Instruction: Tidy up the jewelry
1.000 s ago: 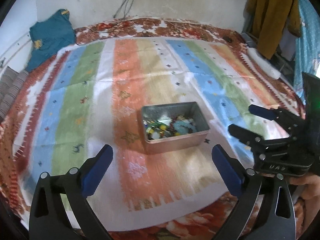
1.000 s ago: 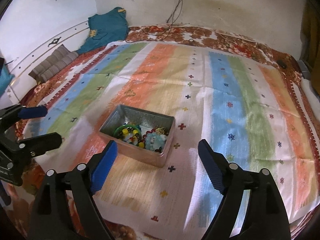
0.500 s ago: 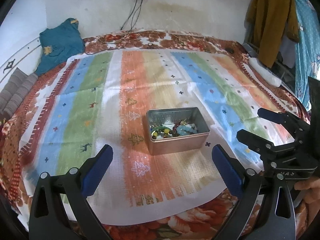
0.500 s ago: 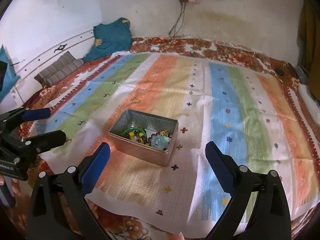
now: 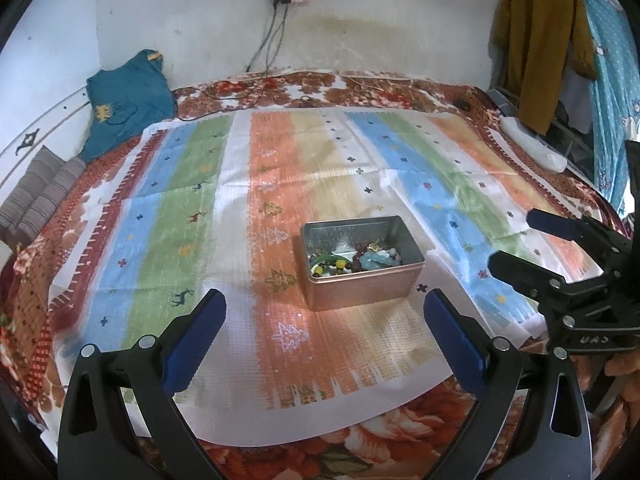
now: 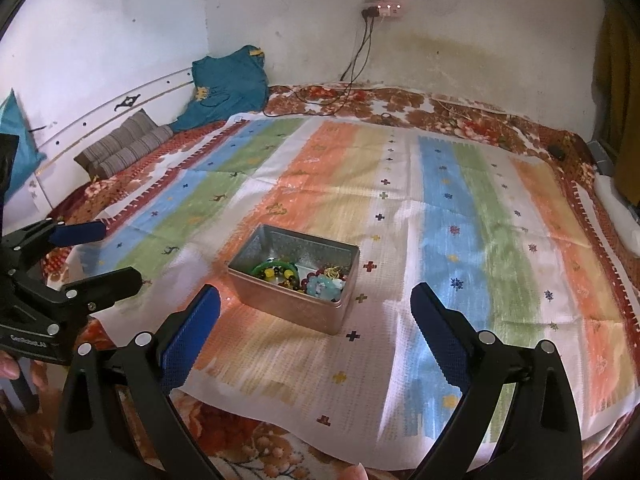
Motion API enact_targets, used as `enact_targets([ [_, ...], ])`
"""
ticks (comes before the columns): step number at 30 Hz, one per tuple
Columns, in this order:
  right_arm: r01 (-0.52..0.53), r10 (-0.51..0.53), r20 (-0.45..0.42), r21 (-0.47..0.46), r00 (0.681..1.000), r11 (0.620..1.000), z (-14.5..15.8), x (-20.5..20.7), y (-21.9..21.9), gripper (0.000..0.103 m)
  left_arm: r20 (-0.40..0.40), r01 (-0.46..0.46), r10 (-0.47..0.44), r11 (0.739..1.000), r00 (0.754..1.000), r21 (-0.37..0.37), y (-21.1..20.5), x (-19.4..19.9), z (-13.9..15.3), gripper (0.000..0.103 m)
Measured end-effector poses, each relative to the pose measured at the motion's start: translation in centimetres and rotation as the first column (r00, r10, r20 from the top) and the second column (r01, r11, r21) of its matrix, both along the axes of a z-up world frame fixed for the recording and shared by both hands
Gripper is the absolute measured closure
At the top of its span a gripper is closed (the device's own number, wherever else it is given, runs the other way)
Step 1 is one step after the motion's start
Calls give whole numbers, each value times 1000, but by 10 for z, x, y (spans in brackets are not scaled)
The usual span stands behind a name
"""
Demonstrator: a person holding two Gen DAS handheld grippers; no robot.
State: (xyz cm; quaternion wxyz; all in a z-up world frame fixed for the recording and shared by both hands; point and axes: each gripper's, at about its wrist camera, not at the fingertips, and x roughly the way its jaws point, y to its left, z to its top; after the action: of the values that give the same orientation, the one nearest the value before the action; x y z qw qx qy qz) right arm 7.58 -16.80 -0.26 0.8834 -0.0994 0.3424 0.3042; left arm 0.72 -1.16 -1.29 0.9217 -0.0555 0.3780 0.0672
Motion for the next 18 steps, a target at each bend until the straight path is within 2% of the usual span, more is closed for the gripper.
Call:
enact_targets([
  [10, -8, 8, 35, -6, 999, 1000, 3, -9, 0, 6, 59, 16, -16, 1000, 998, 4, -3, -7, 9, 6],
  [18, -7, 5, 32, 53, 999, 999, 8, -15, -10, 6, 86, 25, -26, 1000, 996, 13, -6, -11, 10, 6],
])
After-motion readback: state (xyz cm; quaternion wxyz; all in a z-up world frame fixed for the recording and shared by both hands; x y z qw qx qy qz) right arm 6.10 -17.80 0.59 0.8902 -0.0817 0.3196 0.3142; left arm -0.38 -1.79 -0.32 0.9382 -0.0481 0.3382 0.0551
